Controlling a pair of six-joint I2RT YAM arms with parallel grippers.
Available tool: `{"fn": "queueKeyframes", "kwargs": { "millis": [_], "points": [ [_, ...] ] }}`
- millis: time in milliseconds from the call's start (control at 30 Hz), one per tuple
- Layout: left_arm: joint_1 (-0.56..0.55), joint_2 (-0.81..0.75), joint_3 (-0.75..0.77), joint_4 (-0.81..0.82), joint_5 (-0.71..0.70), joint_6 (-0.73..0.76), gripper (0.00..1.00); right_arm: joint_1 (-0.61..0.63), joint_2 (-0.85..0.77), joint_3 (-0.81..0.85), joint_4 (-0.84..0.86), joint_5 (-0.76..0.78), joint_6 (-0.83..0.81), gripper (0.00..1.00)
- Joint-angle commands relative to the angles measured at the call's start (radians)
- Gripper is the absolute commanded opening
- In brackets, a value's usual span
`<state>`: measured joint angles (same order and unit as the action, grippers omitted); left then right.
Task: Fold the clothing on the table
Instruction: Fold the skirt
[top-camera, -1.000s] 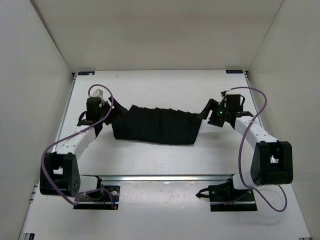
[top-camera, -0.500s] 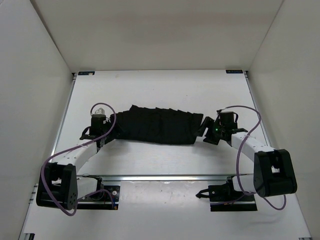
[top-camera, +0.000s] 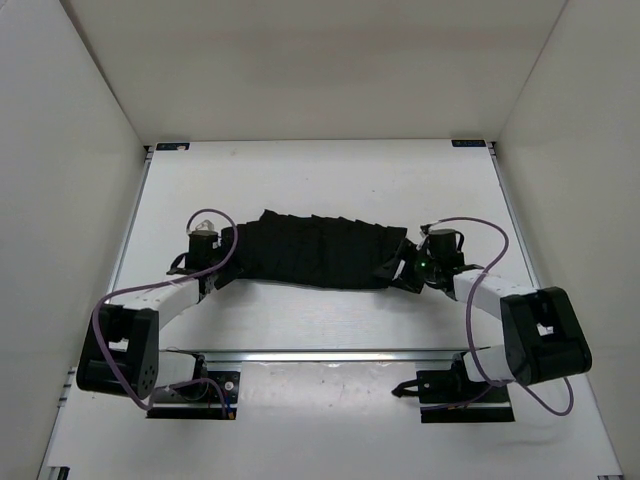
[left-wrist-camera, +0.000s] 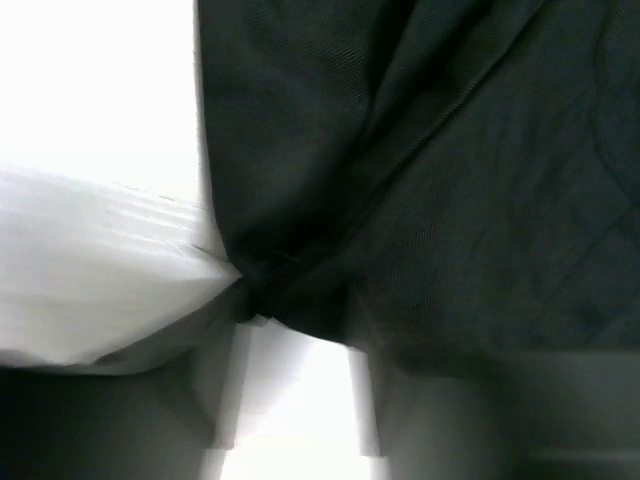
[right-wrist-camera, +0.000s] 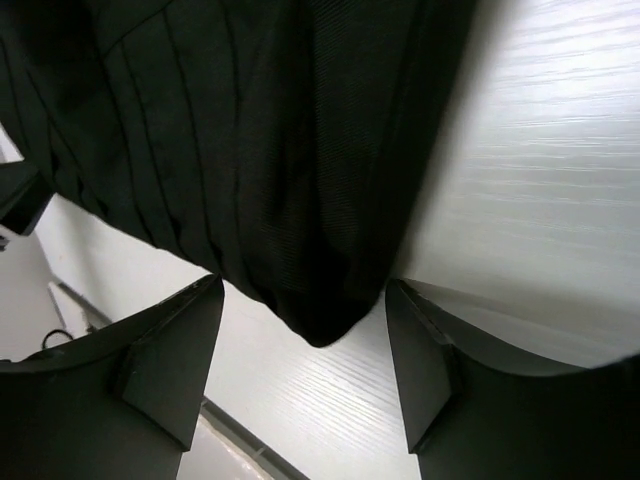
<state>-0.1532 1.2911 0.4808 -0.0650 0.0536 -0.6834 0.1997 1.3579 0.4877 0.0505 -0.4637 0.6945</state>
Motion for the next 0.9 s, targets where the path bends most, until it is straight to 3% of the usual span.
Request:
{"fn": "queueKeyframes", "kwargs": {
  "millis": [0, 33, 67, 100, 133, 300, 400, 600, 767, 867],
  "points": [
    [-0.008, 0.033, -0.011, 0.043, 0.018, -0.004, 0.47, 0.018, 0.049, -0.017, 0.074, -0.016, 0.033, 0.57],
    [-0.006, 0.034, -0.008, 0.036, 0.015, -0.005, 0.39, 0.018, 0.069, -0.009, 0.081, -0.026, 0.033, 0.42],
    [-0.011, 0.042, -0.013, 0.05, 0.02, -0.005, 0.23, 0.009, 0.072, -0.021, 0.095, -0.041, 0.043, 0.28],
    [-0.009, 0.04, -0.016, 0.053, 0.017, -0.002, 0.08, -0.002, 0.079, -0.021, 0.106, -0.061, 0.049, 0.0],
    [-0.014, 0.037, -0.016, 0.051, 0.012, -0.01, 0.0, -0.022, 0.078, -0.024, 0.101, -0.072, 0.046, 0.0],
    [-0.06, 0.042, 0.011, 0.056, -0.004, -0.03, 0.0, -0.15, -0.009, 0.014, -0.047, -0.053, -0.027, 0.0],
    [-0.146, 0.069, 0.034, 0.103, -0.021, -0.071, 0.0, -0.253, -0.101, 0.038, -0.173, -0.026, -0.09, 0.0],
    [-0.313, 0.18, 0.045, 0.25, 0.0, -0.169, 0.0, -0.333, -0.23, 0.069, -0.322, 0.013, -0.144, 0.0],
    [-0.388, 0.281, 0.074, 0.326, 0.012, -0.205, 0.0, -0.235, -0.197, 0.276, -0.47, 0.114, -0.272, 0.0],
    [-0.407, 0.316, 0.076, 0.361, 0.02, -0.219, 0.0, -0.07, -0.1, 0.512, -0.569, 0.177, -0.341, 0.0]
  ]
}}
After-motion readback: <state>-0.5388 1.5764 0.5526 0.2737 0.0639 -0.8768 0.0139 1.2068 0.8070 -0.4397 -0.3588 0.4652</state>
